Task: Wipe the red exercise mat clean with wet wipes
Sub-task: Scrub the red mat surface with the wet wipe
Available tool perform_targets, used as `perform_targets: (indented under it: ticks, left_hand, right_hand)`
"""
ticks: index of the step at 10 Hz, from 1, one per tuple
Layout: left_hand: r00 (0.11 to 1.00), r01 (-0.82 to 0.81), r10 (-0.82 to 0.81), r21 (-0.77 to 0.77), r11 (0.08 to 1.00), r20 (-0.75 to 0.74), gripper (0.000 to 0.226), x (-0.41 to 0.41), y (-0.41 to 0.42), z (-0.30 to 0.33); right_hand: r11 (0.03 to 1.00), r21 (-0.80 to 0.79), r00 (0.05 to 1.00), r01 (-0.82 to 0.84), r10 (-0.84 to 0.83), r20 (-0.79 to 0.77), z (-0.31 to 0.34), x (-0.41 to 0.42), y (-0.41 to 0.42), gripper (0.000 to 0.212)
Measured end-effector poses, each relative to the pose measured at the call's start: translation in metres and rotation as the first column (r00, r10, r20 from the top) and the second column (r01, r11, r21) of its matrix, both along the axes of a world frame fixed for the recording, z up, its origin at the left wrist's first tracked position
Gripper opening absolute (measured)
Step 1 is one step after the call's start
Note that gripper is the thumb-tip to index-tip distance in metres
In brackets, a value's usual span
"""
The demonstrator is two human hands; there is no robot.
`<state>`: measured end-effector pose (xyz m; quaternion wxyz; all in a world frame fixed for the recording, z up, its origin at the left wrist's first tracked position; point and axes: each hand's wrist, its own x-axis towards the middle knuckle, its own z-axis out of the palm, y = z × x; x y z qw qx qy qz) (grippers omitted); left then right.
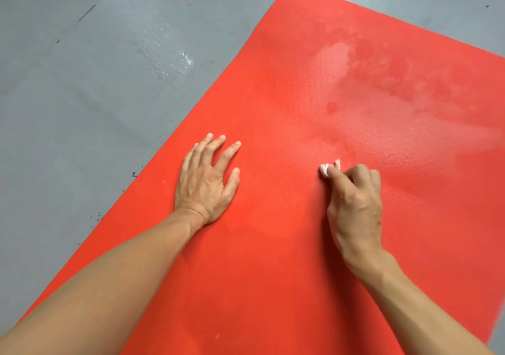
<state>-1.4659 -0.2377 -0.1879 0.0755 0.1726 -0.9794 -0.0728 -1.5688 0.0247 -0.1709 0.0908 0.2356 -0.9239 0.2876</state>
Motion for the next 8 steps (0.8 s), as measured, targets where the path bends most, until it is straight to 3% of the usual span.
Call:
perform_targets:
  ticks: [1, 2, 3, 4, 5, 6, 7, 8]
  left_hand:
    - [1.0, -0.001, 0.001, -0.002, 1.0, 0.005, 0.057, 0.0, 0.001, 0.001]
    - [1.0, 0.001, -0.001, 0.003, 1.0, -0.002, 0.057, 0.0, 0.002, 0.001]
    - [1.0, -0.008, 0.008, 0.003, 1.0, 0.013, 0.058, 0.0, 0.002, 0.001]
    - [1.0, -0.012, 0.012, 0.0, 1.0, 0.016, 0.058, 0.0, 0.003, 0.002]
    - [1.0, -0.01, 0.01, -0.001, 1.0, 0.021, 0.058, 0.0, 0.003, 0.002]
    - [1.0, -0.011, 0.012, -0.007, 1.0, 0.019, 0.058, 0.001, 0.003, 0.003]
    - [1.0, -0.018, 0.018, 0.0, 1.0, 0.024, 0.058, 0.0, 0.004, 0.003]
    - [1.0, -0.019, 0.019, 0.003, 1.0, 0.023, 0.058, 0.0, 0.004, 0.004]
  right_hand:
    - [0.938, 0.013, 0.938, -0.346, 0.346, 0.023, 0.003, 0.054, 0.004, 0.032]
    - [0.9, 0.065, 0.902, -0.43, 0.432, -0.015, 0.003, 0.025, 0.016, 0.027]
    - [0.997, 0.009, 0.996, -0.072, 0.072, -0.049, 0.0, -0.029, 0.019, 0.02]
    - [0.999, -0.038, 0.999, 0.033, -0.033, -0.021, -0.004, -0.01, 0.003, 0.02]
    - [0.921, -0.009, 0.921, -0.389, 0.389, -0.023, -0.002, 0.043, 0.004, 0.026]
    - [0.894, 0.071, 0.892, -0.442, 0.446, -0.07, -0.002, 0.01, 0.024, 0.025]
    - [1.0, -0.014, 0.999, -0.013, 0.013, -0.035, -0.002, -0.038, 0.04, 0.019]
    - [0.999, -0.028, 0.999, -0.034, 0.034, -0.012, -0.001, -0.001, 0.032, 0.02]
